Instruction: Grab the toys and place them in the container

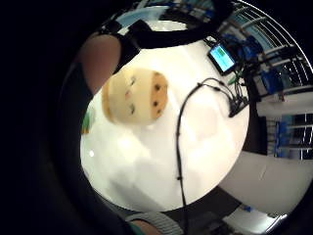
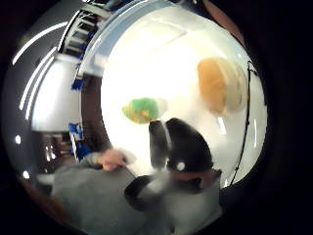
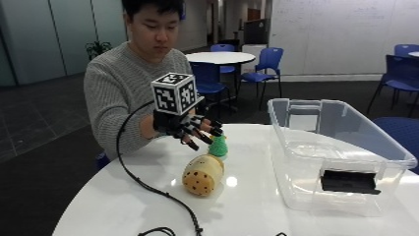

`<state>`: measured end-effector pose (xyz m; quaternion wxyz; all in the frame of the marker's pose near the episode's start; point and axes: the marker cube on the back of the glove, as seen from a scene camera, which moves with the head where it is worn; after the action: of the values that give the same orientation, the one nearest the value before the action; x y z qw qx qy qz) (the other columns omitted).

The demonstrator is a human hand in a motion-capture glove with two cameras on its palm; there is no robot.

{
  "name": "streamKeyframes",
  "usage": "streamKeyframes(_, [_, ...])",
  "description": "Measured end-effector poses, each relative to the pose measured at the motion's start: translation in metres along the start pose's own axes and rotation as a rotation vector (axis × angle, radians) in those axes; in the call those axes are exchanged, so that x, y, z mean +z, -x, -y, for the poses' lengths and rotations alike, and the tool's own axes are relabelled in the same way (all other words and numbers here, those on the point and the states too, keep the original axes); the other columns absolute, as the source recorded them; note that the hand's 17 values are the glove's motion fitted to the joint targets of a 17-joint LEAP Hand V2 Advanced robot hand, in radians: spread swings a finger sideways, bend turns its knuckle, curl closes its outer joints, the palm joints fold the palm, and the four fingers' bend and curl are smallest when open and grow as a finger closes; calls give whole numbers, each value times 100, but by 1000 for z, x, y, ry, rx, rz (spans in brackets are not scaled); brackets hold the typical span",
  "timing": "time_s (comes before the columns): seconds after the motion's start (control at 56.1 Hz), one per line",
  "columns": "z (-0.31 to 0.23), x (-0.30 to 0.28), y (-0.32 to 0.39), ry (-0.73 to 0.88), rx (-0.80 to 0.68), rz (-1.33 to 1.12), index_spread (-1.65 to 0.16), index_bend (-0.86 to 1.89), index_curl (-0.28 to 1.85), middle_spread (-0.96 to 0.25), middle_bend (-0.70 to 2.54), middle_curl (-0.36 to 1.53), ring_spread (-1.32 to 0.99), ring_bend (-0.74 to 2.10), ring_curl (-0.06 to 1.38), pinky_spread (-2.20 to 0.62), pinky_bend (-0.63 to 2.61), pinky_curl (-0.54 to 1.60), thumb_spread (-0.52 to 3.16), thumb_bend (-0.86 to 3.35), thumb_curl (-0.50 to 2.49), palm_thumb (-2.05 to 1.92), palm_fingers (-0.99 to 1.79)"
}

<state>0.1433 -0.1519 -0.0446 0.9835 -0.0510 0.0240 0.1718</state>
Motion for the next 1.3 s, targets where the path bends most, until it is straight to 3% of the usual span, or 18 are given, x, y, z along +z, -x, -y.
streamKeyframes(0.214, [26, 13, -18, 75, 61, -7, -37, 15, 25, -20, 19, 26, -24, 54, 24, 0, 84, 35, 142, -1, 23, 1, 1])
streamKeyframes(0.463, [33, 87, -20, 245, 119, -84, -37, 17, 27, -20, 21, 30, -19, 48, 23, 1, 87, 35, 137, -1, 26, 6, -3])
streamKeyframes(0.695, [38, 107, -16, 137, 117, -146, -40, 18, 28, -23, 33, 37, -17, 38, 20, 0, 98, 37, 140, 6, 33, 24, 18])
streamKeyframes(0.873, [40, 105, -18, 59, 83, -119, -40, 16, 30, -25, 48, 44, -28, 54, 26, -11, 90, 35, 146, 11, 39, 34, 38])
streamKeyframes(0.998, [37, 66, -7, 31, 34, -66, -40, 15, 30, -26, 50, 47, -36, 68, 31, -19, 91, 35, 146, 15, 45, 45, 46])
streamKeyframes(1.301, [33, -118, 39, -218, -146, -144, -40, 17, 34, -27, 51, 53, -42, 75, 37, -24, 97, 36, 141, 15, 54, 51, 43])
